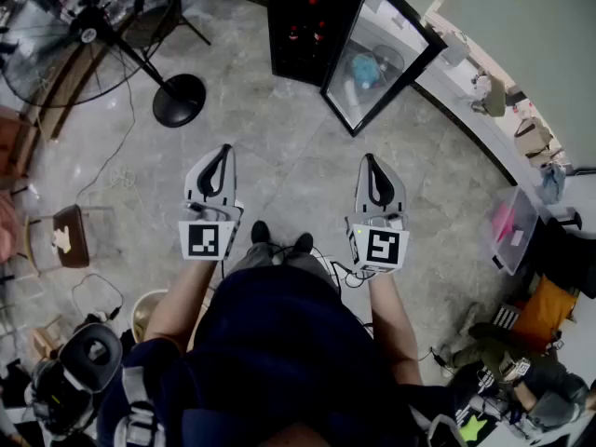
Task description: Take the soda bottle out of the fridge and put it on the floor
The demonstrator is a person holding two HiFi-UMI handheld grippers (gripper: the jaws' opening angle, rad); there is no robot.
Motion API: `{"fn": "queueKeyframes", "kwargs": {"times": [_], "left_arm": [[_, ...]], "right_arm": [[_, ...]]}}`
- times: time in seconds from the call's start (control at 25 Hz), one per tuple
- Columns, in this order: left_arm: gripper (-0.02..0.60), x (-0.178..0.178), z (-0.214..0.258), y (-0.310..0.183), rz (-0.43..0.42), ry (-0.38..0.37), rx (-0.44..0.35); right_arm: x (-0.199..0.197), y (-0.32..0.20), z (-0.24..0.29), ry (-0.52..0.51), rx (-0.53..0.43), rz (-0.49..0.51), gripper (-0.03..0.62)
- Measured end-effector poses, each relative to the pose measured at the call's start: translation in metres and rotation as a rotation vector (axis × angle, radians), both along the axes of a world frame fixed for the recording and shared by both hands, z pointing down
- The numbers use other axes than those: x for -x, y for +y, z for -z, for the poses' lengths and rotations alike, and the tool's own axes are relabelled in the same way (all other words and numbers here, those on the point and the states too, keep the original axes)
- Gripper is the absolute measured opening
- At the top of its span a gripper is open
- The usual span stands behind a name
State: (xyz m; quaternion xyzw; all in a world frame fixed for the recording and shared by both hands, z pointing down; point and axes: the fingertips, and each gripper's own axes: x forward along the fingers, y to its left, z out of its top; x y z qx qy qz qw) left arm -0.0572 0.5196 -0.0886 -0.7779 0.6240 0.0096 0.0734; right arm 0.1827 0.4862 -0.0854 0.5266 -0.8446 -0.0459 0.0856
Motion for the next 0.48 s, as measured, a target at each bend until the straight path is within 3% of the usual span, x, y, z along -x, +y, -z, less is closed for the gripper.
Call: {"fn": "queueKeyframes", "kwargs": {"times": [0.48], "left_arm": [[0.021,-0.003,-0.006,-0.007,-0.020,-0.018,0.019]], "right_arm": [[0.009,-0.005,0.002,-0.018,-0.019,0.017,0.018]]}}
